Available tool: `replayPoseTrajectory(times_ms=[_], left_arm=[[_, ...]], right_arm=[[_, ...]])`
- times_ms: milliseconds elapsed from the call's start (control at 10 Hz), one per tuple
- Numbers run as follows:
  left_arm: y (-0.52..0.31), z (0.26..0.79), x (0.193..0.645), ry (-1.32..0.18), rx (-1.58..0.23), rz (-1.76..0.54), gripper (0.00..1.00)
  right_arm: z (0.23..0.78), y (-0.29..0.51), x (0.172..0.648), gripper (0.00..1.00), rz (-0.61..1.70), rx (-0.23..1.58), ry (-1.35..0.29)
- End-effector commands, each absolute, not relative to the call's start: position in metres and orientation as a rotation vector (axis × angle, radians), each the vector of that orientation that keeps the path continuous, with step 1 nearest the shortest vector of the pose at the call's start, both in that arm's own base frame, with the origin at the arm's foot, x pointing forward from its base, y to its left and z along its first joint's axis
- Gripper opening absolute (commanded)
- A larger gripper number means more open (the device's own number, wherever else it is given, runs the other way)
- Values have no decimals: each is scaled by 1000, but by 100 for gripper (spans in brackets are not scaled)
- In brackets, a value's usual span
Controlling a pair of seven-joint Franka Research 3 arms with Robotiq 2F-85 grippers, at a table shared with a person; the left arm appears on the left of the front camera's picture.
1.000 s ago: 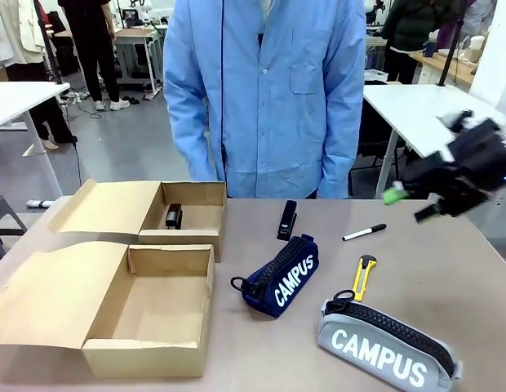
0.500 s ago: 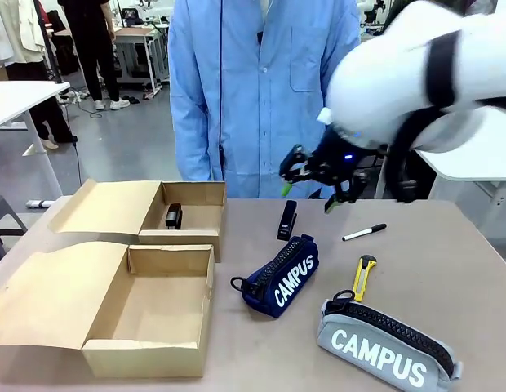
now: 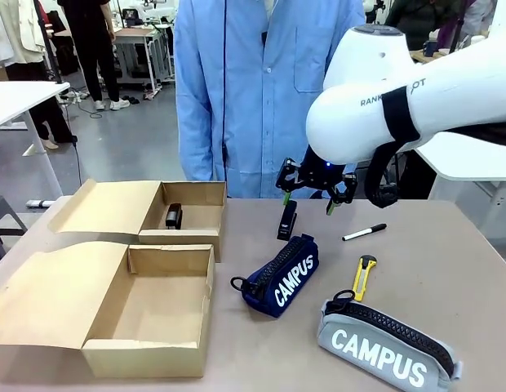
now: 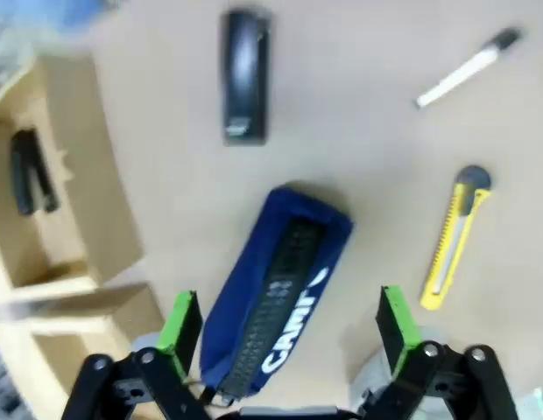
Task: Place items inside the box.
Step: Pick up a Pencil pouch or Stapler and place it inside the Mailer Box closest to the robot.
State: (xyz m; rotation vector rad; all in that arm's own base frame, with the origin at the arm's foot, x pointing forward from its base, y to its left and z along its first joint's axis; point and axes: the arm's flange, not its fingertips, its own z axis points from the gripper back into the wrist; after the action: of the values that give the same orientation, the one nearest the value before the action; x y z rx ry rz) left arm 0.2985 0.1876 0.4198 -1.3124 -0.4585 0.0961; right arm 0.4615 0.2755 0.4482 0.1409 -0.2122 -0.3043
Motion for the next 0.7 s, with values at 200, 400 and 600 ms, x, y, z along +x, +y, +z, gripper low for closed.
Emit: replayPoseTrajectory(times_ms=[200,400,600], left_arm=[[187,422,297,-481,-1326,77,100],[187,422,297,-481,-1326,77,100],[187,422,297,-481,-1326,77,100]], right_arm=[[424,320,505,100,-540,65,-219],[409,343,531,100,-536,-1,-190],[395,343,546,100,-575,-51,-144]])
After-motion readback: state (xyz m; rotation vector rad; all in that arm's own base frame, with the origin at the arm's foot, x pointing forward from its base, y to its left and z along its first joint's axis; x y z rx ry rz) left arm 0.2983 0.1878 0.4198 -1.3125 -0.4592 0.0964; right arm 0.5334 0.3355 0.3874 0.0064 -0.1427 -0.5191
